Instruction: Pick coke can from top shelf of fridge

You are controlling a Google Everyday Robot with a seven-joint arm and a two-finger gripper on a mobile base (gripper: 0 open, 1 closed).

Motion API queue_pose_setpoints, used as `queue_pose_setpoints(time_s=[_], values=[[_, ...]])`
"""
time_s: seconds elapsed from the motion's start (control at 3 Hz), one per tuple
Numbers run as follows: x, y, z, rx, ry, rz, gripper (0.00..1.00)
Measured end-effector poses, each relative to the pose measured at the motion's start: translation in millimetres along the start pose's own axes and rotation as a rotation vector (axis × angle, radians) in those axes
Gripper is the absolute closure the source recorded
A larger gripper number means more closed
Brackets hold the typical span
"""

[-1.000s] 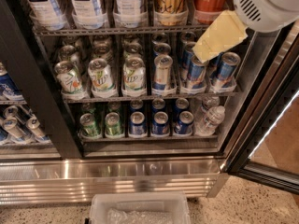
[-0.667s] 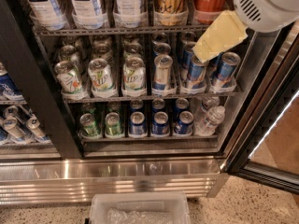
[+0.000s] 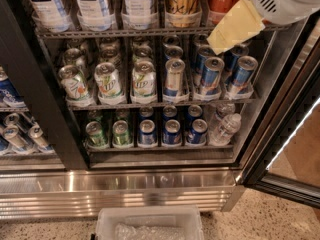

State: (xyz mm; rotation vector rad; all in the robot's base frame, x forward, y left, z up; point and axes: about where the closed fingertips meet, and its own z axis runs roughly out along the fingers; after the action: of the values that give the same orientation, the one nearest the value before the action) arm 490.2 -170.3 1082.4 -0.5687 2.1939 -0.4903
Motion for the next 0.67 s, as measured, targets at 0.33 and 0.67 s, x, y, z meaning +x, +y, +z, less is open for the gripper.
queue_pose_setpoints(time_s=[0.33, 0.67], values=[[0.0, 0.0, -0.1, 0.0, 0.0, 0.0, 0.0], [0.0, 0.0, -0.1, 0.0, 0.0, 0.0, 0.0]])
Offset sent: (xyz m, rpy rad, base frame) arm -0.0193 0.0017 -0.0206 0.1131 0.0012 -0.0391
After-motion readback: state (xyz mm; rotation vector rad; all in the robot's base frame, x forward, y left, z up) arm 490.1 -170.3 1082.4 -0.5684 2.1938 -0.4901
